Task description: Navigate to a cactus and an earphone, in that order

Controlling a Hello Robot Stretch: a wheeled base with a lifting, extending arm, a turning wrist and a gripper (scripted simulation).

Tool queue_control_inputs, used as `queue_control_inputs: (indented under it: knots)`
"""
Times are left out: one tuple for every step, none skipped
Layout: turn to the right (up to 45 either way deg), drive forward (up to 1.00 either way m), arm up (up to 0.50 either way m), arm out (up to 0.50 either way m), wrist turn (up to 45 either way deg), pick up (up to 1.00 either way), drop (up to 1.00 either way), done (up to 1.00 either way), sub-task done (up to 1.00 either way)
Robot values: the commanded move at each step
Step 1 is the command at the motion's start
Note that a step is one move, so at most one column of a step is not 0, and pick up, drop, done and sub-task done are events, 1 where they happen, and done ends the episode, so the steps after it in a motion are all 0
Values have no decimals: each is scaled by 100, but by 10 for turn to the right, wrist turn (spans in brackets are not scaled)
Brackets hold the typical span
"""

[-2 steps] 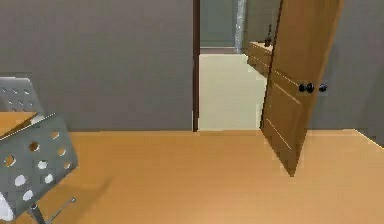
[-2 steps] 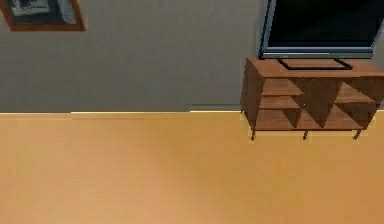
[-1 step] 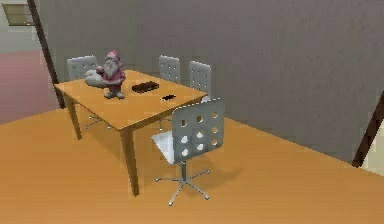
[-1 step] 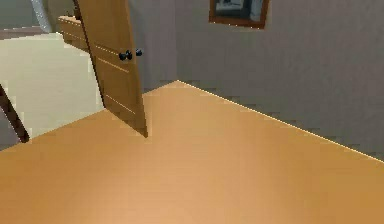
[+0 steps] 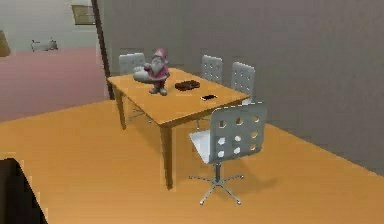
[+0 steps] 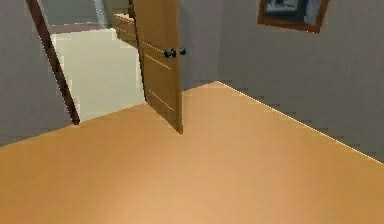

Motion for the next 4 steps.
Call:
queue_control_inputs:
  knots:
    - [0, 70, 0, 0, 0, 0, 0, 0, 0]
    - [450, 0, 0, 0, 0, 0, 0, 0, 0]
    - [360, 0, 0, 0, 0, 0, 0, 0, 0]
    - [0, 100, 0, 0, 0, 0, 0, 0, 0]
